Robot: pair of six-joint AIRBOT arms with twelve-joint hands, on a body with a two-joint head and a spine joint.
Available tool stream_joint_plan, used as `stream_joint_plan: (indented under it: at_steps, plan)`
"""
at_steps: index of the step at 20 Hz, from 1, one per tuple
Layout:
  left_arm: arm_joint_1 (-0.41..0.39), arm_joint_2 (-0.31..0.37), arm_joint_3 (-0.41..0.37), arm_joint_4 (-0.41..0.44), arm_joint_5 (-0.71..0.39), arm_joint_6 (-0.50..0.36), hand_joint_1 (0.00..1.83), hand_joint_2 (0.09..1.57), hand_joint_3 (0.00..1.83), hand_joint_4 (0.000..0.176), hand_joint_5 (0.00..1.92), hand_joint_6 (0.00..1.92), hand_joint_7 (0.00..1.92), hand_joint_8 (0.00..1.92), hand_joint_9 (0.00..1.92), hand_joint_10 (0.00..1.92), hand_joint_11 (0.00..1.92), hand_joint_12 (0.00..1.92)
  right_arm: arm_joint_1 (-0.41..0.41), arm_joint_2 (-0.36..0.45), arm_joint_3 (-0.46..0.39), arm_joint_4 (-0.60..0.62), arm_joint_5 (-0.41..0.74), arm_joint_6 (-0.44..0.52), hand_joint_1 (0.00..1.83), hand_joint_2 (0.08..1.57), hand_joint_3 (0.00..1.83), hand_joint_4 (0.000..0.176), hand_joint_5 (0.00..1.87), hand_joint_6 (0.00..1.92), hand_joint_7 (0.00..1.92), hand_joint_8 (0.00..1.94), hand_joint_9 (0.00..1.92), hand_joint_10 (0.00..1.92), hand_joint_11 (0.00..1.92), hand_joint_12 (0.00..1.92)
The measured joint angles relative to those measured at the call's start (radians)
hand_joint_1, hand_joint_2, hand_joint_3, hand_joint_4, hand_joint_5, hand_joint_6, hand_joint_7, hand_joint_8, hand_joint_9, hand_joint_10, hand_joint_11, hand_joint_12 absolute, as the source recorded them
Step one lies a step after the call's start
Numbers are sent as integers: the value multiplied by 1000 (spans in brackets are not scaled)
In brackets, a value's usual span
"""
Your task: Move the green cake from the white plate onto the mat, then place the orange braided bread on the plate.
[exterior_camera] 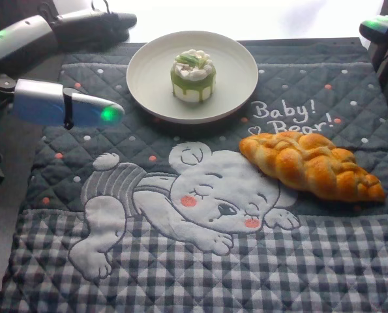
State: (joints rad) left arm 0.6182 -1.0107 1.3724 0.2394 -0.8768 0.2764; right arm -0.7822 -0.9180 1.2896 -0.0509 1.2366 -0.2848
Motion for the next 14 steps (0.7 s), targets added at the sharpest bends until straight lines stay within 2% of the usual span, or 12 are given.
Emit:
stream_joint_plan:
  at_steps: [1,2,3,4,5,6,8,10,12,14]
  plan:
    - [0,-4,0,3,2,0,631,873,3,55,275,0,391,0,429,0,372,129,0,0,0,0,-1,0,445,757,78,126,0,0,0,0,0,0,0,0]
    - [-2,-7,0,3,2,0,587,872,3,52,268,0,394,1,433,1,375,115,0,0,0,0,0,0,437,760,75,126,0,0,0,0,0,0,0,0]
    - [-5,-10,1,2,6,0,558,875,4,59,265,0,404,4,433,1,364,105,0,0,0,1,0,0,429,749,66,135,0,0,0,0,0,0,0,0]
    - [-12,-11,4,3,13,0,556,873,2,62,265,0,406,4,434,1,358,100,0,0,0,1,-1,0,426,751,63,136,0,0,0,0,0,0,0,0]
    - [-25,-17,13,9,23,0,580,879,4,75,274,3,417,8,433,1,343,91,0,0,0,1,0,0,422,737,53,136,0,0,0,0,0,0,0,0]
    - [-51,-25,24,16,40,0,603,884,5,80,283,6,426,10,434,1,341,89,0,0,0,1,0,0,427,742,54,140,0,0,0,0,0,0,0,0]
    - [-91,-43,45,26,70,0,646,875,0,114,285,4,401,0,406,0,333,80,0,-2,0,0,0,0,430,735,47,145,0,0,0,0,0,0,0,0]
    - [-130,-68,73,61,111,-11,606,876,0,110,268,0,387,0,404,0,333,74,0,-5,0,0,0,0,427,738,43,144,0,0,0,0,0,0,0,0]
    - [-173,-90,99,106,160,-34,636,854,0,84,272,1,372,0,392,0,333,72,0,-8,0,1,0,0,437,726,35,140,0,0,0,0,0,0,0,0]
    - [-229,-109,137,167,213,-76,667,864,0,79,269,1,348,0,373,0,343,76,0,-14,0,0,0,0,418,726,32,130,0,0,0,0,0,0,0,0]
